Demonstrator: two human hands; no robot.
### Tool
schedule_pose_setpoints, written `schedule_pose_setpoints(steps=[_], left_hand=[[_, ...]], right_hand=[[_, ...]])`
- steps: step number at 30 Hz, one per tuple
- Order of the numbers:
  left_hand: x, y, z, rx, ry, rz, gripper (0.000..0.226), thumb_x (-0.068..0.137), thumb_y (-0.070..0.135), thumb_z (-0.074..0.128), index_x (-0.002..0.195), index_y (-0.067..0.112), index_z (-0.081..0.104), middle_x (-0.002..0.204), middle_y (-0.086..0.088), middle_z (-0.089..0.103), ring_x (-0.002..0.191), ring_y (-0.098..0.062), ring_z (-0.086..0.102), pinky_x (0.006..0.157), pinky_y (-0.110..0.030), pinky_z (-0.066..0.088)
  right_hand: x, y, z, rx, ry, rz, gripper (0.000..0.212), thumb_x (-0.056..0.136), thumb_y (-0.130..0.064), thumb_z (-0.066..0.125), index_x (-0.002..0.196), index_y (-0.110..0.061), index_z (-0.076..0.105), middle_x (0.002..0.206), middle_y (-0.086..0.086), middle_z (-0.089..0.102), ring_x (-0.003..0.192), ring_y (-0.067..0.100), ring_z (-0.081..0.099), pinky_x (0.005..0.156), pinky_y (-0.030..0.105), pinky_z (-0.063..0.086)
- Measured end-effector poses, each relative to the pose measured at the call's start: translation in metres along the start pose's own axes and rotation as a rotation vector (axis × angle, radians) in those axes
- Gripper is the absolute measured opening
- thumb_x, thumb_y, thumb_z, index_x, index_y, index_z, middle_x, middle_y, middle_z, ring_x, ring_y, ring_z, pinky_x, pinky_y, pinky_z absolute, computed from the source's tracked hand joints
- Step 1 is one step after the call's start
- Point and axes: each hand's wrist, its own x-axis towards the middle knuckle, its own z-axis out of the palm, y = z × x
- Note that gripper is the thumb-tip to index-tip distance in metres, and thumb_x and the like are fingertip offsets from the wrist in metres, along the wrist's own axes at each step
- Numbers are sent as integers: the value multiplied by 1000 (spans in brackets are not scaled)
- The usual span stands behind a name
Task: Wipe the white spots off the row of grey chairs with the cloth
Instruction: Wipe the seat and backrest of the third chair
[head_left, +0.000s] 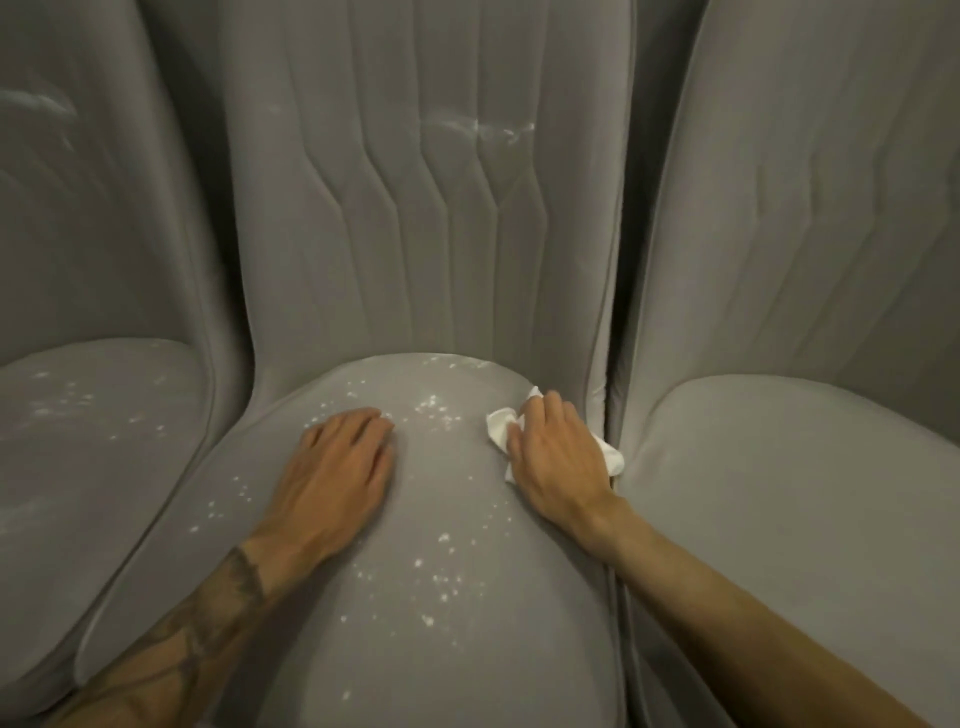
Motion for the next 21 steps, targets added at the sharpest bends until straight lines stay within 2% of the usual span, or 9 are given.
schedule_pose_setpoints(steps=[3,8,11,13,16,18,20,21], left_hand=[[0,-22,-9,33,-20,-48,51,103,40,29,120,11,67,130,-10,65,119,-33,62,102,-46,44],[9,-69,-16,58,-43,-64,48,103,42,30,120,13,65,128,-8,63,113,-33,61,96,-47,45],[14,-101,-11,40,-20,1,42,105,44,32,121,19,62,125,-2,61,111,-26,58,94,-43,42],[18,-122,-5,49,-4,61,40,106,43,33,121,20,61,124,-1,61,109,-24,57,93,-41,42],[28,-149,2,38,16,182,38,107,44,34,121,22,62,122,2,63,108,-22,57,92,-41,42],[35,-162,5,18,43,251,38,108,45,33,119,25,63,120,6,64,108,-20,58,91,-40,40],[36,-168,8,-13,97,274,36,107,42,35,117,26,65,118,6,65,108,-19,57,89,-40,38],[35,-168,10,-34,133,267,34,107,40,37,115,25,66,117,5,65,108,-21,57,89,-41,38]], right_hand=[[20,-15,17,-51,-42,59,36,106,-30,24,120,-9,50,115,10,53,99,28,48,89,38,37],[22,-11,15,32,-79,-31,32,105,-30,33,119,-7,51,111,12,53,95,30,50,88,41,42],[39,-4,17,-75,-45,140,39,105,-29,28,126,-3,47,117,14,52,98,31,50,88,41,43],[44,-25,26,-121,-23,225,37,105,-30,28,125,-4,47,121,15,52,103,33,50,90,42,39],[41,-58,43,-21,-18,125,37,105,-31,33,123,-3,49,119,17,53,104,34,49,95,43,37],[37,-59,38,38,-21,72,33,104,-31,39,117,-3,51,111,18,54,99,37,50,92,44,38],[37,-43,30,-37,-31,123,35,104,-30,40,121,-2,51,113,19,53,101,39,51,91,46,39],[39,-35,27,-92,-28,206,38,104,-30,39,126,0,49,116,19,52,103,40,52,93,48,39]])
